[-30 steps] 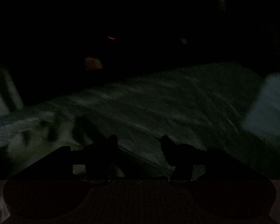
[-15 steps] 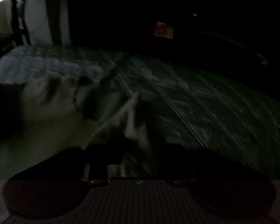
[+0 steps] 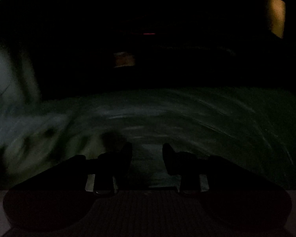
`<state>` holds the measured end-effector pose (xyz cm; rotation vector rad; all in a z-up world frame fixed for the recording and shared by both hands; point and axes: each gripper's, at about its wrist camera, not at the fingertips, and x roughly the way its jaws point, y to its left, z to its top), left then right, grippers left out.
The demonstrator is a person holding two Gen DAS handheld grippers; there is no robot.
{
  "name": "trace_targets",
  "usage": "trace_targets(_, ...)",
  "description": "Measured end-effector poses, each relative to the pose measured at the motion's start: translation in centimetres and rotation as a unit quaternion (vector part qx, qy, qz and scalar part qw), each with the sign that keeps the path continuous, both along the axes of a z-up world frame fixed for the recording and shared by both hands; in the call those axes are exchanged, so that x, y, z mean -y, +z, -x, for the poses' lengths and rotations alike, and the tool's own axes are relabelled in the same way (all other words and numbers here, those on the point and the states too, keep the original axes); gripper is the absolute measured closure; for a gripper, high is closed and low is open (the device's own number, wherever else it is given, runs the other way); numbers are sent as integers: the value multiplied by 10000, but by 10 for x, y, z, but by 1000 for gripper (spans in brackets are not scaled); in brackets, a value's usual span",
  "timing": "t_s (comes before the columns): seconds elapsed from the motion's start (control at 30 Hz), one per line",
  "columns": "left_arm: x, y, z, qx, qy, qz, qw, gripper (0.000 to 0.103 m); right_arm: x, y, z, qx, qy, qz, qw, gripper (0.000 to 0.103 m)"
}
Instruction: Fold clothes
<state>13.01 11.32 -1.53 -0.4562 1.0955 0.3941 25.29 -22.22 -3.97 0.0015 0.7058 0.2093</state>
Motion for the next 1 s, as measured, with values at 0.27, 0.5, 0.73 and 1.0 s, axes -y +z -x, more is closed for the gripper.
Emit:
trace_targets(0.27, 1, -1, 0, -13, -26, 20, 10000, 1, -65, -10, 0, -413, 1275, 1082, 9851, 45)
trace_targets(0.5, -1, 1, 2, 21, -22, 54, 10000, 1, -39, -10, -17, -570, 774, 187, 9952, 99)
trace_targets(0.73, 0, 2, 1, 18, -28, 65, 10000, 1, 0, 4, -24, -424, 132, -46, 9990, 100)
trace_targets(1.0, 2, -1, 0, 1, -58, 47, 10000, 1, 38, -2, -36, -555, -674, -38, 9962, 96)
